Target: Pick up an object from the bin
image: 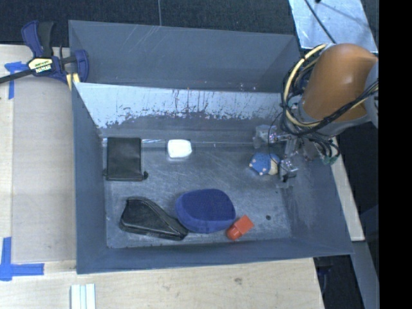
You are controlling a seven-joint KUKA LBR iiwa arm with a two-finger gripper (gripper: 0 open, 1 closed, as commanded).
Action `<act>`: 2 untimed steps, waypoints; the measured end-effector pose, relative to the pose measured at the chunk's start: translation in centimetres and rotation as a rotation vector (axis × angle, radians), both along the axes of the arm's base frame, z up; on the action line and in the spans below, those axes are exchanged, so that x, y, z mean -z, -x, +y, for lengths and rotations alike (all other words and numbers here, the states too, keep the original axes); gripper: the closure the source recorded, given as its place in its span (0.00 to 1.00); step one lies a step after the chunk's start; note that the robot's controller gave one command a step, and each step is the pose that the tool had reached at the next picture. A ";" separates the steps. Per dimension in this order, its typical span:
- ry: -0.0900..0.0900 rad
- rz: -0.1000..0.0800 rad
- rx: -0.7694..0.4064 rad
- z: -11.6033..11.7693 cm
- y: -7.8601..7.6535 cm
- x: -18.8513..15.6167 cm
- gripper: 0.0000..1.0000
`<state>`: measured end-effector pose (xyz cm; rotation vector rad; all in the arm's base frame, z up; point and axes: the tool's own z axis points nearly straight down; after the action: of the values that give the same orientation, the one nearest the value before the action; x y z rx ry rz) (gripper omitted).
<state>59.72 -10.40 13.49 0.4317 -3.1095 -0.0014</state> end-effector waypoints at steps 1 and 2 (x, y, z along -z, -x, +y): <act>0.000 -0.001 -0.042 -3.5 -1.6 6.9 0.00; 0.000 -0.005 -0.042 -3.3 -1.7 6.4 1.00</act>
Offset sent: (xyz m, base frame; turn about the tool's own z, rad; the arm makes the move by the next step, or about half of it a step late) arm 0.0160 -0.0325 -0.0649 -0.0453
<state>61.39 -13.73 7.05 0.4972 -3.1046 0.0003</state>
